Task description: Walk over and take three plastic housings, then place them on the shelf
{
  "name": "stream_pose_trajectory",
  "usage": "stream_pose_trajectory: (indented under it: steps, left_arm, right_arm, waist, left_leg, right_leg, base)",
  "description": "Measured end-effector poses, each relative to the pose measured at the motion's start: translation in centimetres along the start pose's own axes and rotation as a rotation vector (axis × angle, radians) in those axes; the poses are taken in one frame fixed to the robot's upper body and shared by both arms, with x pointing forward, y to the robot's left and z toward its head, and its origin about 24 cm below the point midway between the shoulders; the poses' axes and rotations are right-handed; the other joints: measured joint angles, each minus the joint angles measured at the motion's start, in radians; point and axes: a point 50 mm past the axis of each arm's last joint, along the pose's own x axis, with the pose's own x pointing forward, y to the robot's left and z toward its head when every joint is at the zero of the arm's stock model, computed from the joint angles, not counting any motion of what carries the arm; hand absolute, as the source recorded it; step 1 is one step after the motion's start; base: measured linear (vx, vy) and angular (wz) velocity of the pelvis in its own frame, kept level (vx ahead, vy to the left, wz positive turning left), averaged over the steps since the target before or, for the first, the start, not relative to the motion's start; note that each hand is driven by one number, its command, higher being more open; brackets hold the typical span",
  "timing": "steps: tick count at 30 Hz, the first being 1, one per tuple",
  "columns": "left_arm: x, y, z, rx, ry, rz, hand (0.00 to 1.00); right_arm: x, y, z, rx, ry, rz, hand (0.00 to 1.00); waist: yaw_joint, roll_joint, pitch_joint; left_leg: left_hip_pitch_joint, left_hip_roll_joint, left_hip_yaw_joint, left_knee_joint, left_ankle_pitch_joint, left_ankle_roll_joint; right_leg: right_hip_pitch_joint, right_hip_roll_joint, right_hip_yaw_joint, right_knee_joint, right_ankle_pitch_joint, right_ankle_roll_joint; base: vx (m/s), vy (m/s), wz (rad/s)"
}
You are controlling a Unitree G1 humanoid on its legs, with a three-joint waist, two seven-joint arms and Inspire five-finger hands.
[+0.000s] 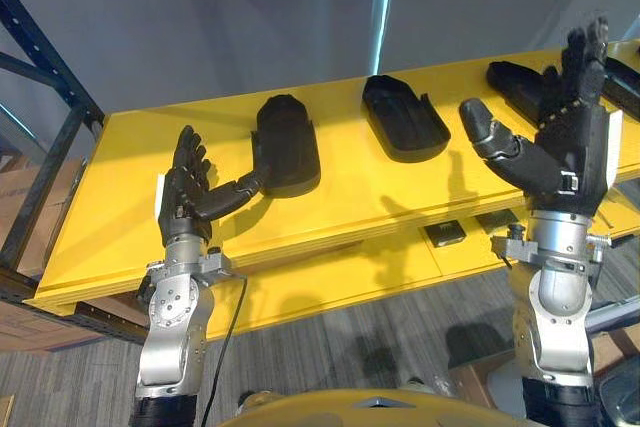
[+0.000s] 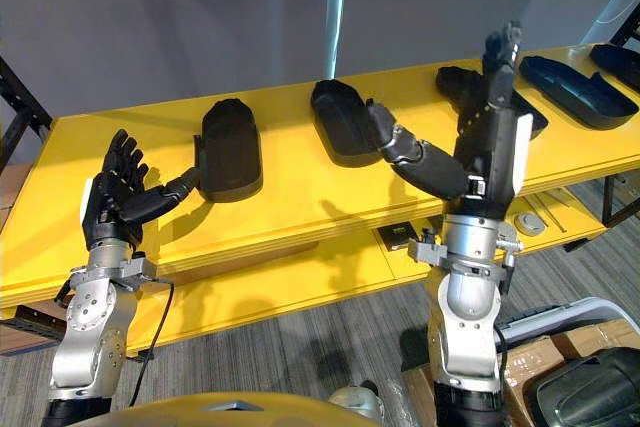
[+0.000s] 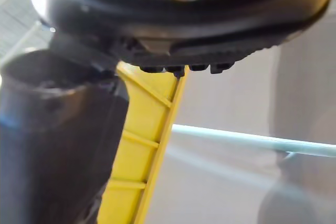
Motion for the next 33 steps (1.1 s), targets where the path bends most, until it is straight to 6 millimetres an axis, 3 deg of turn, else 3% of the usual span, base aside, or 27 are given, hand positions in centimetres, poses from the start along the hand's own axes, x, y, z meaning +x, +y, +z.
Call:
stream_pose_trajectory:
  steps: [6,12,21,33]
  left_arm:
    - [-0.6,0.2,-0.8,-0.129,0.054,-0.007,1.00]
    - [1.9,0.5,-1.9,-0.216,0.107,0.001,1.00]
    - [2.9,1.2,-2.8,-0.214,0.146,0.112,1.00]
    - [3.5,1.6,-2.7,-0.204,0.139,0.166,1.00]
  right_arm:
    - [-1.5,-0.7,-0.7,-0.010,0.073,-0.048,1.00]
    - [-1.6,-0.8,-0.8,-0.016,0.080,-0.061,1.00]
    - [-2.1,-1.3,-1.1,0.010,0.116,-0.059,1.00]
    - [-2.3,-1.3,-1.2,0.014,0.126,-0.044,1.00]
  waist:
    - [-0.020,-0.001,0.000]
    - [-0.048,-0.001,0.000]
    - [-0.080,-0.002,-0.001]
    - [-0.080,-0.006,-0.001]
  left_leg:
    - [-0.001,0.000,0.036,0.000,-0.005,-0.003]
    - [0.003,0.000,0.079,0.000,-0.009,-0.007]
    - [0.018,0.000,0.119,0.000,-0.019,-0.013]
    - [0.020,0.001,0.125,0.000,-0.022,-0.015]
  right_leg:
    - [-0.031,0.004,0.033,-0.002,0.004,-0.001]
    - [-0.062,0.011,0.074,-0.003,0.018,-0.006]
    - [-0.073,0.020,0.110,-0.018,0.029,-0.007]
    - [-0.075,0.022,0.114,-0.021,0.030,-0.008]
  base:
    - [0.03,0.011,-0.16]
    - [0.02,0.007,-0.19]
    - [0.02,0.005,-0.12]
    - [0.00,0.000,-0.01]
